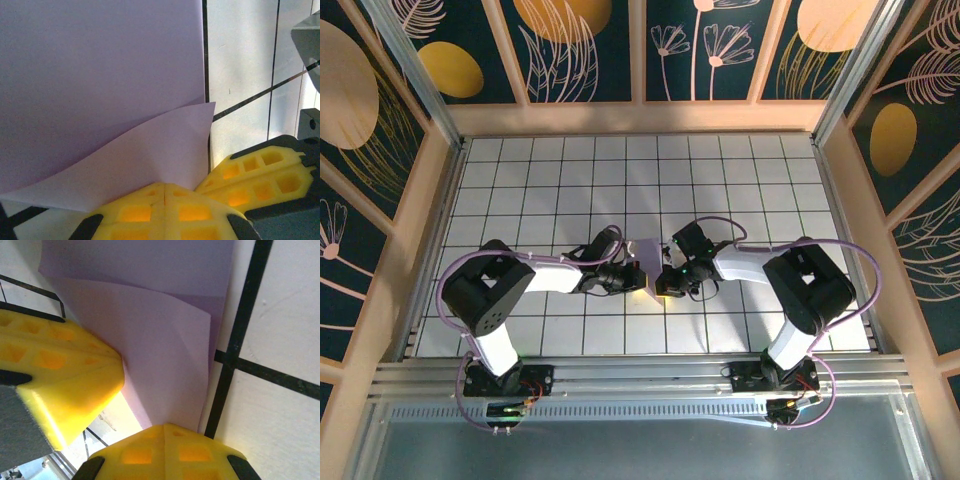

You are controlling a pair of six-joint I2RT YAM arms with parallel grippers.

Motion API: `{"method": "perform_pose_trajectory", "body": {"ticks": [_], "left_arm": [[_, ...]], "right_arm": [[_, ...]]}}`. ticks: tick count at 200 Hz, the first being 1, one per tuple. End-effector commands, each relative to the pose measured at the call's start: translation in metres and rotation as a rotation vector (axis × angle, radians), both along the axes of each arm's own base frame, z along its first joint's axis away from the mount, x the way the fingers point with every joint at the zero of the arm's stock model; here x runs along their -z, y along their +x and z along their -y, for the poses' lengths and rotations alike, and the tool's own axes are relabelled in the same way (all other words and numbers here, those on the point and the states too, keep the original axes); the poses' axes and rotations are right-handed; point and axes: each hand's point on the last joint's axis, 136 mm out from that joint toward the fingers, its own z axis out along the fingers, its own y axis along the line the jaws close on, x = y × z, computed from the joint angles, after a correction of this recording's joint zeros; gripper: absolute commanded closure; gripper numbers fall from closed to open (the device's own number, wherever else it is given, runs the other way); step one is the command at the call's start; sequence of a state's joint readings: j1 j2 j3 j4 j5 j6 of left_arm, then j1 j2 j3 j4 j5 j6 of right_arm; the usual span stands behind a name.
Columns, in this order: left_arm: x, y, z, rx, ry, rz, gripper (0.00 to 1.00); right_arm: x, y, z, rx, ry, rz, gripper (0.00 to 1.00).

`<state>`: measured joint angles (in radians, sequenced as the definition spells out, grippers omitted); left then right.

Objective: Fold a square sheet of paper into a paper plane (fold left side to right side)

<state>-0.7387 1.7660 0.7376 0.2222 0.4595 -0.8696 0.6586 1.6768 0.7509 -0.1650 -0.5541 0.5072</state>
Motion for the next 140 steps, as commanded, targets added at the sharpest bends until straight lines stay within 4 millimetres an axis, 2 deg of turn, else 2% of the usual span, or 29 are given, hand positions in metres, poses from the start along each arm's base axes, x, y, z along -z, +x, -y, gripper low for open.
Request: {"method": "perform_pose_trajectory", "body": {"ticks": [1,71,140], "left_arm": [[0.002,0.008,0.000,-0.030,0.027,0.001,1.00],[0.018,0.012,-0.015,-0.080,0.148,-0.025,1.00],[0.021,0.020,-0.028,-0.128,0.185,-0.021,1.00]], "right_arm": [[0.038,-0.014,0.036,0.031,-0.217,-0.048,1.00],[0.043,-0.014,0.048,0.023,-0.295,-0.037,1.00],[0.047,-0.017,0.055,0.013,-0.327,-0.040,1.00]]}}
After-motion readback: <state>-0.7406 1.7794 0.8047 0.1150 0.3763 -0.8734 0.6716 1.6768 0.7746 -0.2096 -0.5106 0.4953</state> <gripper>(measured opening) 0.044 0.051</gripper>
